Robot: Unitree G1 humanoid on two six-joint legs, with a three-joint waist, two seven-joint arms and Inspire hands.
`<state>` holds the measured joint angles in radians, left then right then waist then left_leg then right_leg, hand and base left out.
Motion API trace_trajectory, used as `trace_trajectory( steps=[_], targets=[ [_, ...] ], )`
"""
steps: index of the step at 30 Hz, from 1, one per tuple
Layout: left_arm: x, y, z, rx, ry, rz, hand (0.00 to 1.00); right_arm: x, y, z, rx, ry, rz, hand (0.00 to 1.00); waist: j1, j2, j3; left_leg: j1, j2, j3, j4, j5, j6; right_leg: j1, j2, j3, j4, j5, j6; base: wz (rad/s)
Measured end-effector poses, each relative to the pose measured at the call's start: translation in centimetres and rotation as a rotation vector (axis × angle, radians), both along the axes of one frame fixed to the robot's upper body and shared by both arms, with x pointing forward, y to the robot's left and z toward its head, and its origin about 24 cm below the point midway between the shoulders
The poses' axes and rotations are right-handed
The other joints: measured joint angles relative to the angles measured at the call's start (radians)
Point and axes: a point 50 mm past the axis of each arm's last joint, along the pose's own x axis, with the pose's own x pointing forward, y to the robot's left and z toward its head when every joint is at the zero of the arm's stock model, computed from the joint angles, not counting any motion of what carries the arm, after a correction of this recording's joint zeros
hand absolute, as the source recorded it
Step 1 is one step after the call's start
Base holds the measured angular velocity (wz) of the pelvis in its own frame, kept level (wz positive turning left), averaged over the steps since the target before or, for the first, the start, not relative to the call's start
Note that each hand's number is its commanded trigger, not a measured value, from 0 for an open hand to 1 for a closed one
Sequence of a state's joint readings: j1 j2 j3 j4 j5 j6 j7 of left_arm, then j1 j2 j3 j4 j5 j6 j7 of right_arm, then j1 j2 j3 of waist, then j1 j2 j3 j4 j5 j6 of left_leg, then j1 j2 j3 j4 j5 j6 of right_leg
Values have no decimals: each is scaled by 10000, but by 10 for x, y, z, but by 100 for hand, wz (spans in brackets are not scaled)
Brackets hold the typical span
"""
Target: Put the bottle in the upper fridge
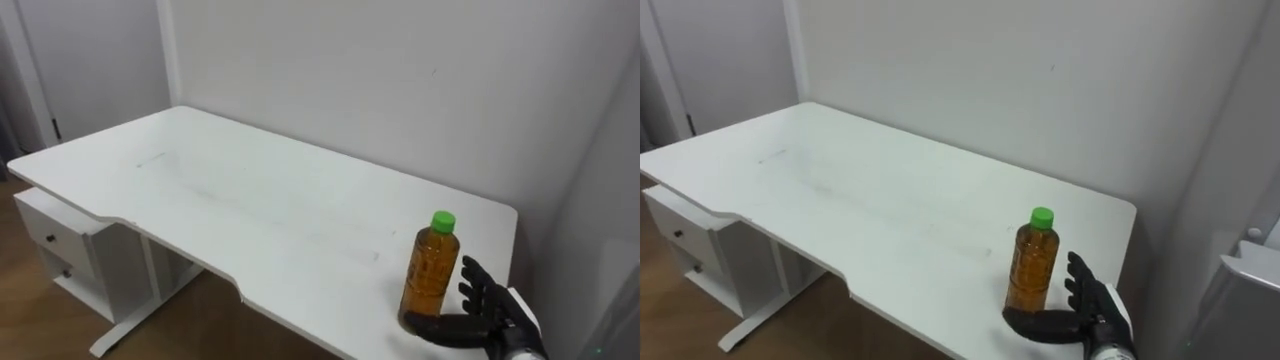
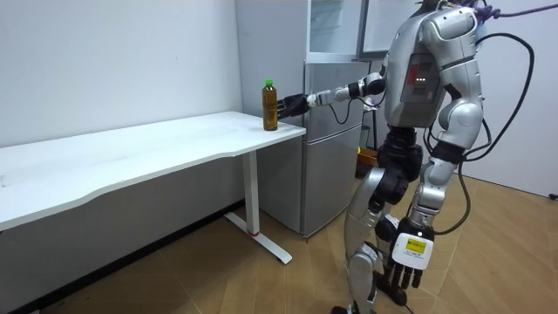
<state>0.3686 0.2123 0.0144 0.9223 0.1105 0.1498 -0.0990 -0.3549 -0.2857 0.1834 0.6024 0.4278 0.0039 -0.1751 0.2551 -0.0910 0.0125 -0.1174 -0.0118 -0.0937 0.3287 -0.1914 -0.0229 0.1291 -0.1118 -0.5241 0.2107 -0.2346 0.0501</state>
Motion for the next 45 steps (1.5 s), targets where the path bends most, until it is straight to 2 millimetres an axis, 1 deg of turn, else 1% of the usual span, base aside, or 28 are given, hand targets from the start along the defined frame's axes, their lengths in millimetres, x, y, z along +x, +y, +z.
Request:
trace_trajectory(
  steps=[2, 6, 10, 15, 19, 21, 27, 28, 33, 34, 35, 36, 39, 45],
  targets=[
    [1, 0, 0, -1, -64, -15, 0, -2, -3, -5, -101, 228, -244, 0, 13, 18, 18, 18, -5, -1, 34, 4, 7, -21, -32, 3, 105, -1, 1, 0],
    [1, 0, 0, 1, -121, -16, 0, 0, -5, -2, -210, 104, -491, 0, 5, 109, 71, -115, -7, -14, 74, 5, 10, -120, -25, 6, 103, 0, 1, 0],
    [1, 0, 0, 5, -111, -12, 0, 0, -8, 0, -219, 2, -734, 0, 57, 128, 73, -254, -8, -23, 79, 15, 25, -245, -23, -1, 128, 0, 0, 0],
    [4, 2, 1, 16, -310, 5, 0, 0, -17, 0, 85, 59, -1168, 0, 285, 73, 36, -311, -10, -27, 74, 41, 33, -331, -29, -12, 150, 4, -5, 0],
    [5, 2, 1, -50, -430, 242, 0, 5, -22, 1, 17, 161, -1569, 0, 293, 60, 36, -323, -7, -29, 75, 44, 31, -365, -30, -22, 161, 5, -6, 0],
    [6, 3, 1, -36, -465, 247, 0, 6, -22, 2, -10, 131, -1668, 0, 294, 10, 15, -442, 0, -28, 88, 50, 29, -479, -34, -20, 205, 5, -7, 0],
    [7, 5, 2, 3, -549, 180, 0, 8, -24, 5, 203, -27, -1965, 0, 306, -103, 67, -585, -4, -7, 100, 65, 43, -663, -69, -2, 286, 6, -8, 0],
    [7, 5, 2, 9, -583, 158, 0, 9, -23, 6, 194, -33, -1963, 0, 307, -118, 57, -632, -3, -8, 109, 69, 42, -714, -69, -2, 300, 6, -8, 0],
    [11, 7, 3, 39, -766, 53, 0, 17, -20, 16, -39, -308, -1676, 0, 326, -164, 87, -889, 4, -14, 144, 119, 45, -975, -77, 2, 370, 21, -35, 0],
    [12, 8, 3, 67, -841, 40, 0, 17, -18, 17, -80, -362, -1595, 0, 381, -192, 98, -923, 4, -21, 147, 121, 44, -1006, -76, -6, 375, 21, -35, 4],
    [12, 9, 4, 90, -876, 38, 0, 18, -17, 18, -74, -397, -1537, 0, 464, -232, 83, -980, 4, -29, 161, 121, 44, -1067, -76, -10, 391, 21, -35, 4],
    [13, 9, 4, 83, -888, 20, 0, 19, -16, 20, -64, -461, -1484, 0, 539, -253, 101, -1020, 3, -44, 176, 121, 44, -1122, -90, -13, 454, 21, -35, 5],
    [12, 9, 4, 82, -830, -75, 0, 25, -10, 27, -131, -659, -1235, 0, 564, -270, 112, -1103, -28, -171, 323, 120, 44, -1113, -91, -110, 469, 20, -34, 12],
    [10, 8, 3, 52, -705, -122, 0, 36, -6, 43, -156, -1137, -1122, 0, 592, -262, 124, -1155, -27, -196, 339, 120, 44, -1106, -87, -143, 483, 19, -33, 3]
  ],
)
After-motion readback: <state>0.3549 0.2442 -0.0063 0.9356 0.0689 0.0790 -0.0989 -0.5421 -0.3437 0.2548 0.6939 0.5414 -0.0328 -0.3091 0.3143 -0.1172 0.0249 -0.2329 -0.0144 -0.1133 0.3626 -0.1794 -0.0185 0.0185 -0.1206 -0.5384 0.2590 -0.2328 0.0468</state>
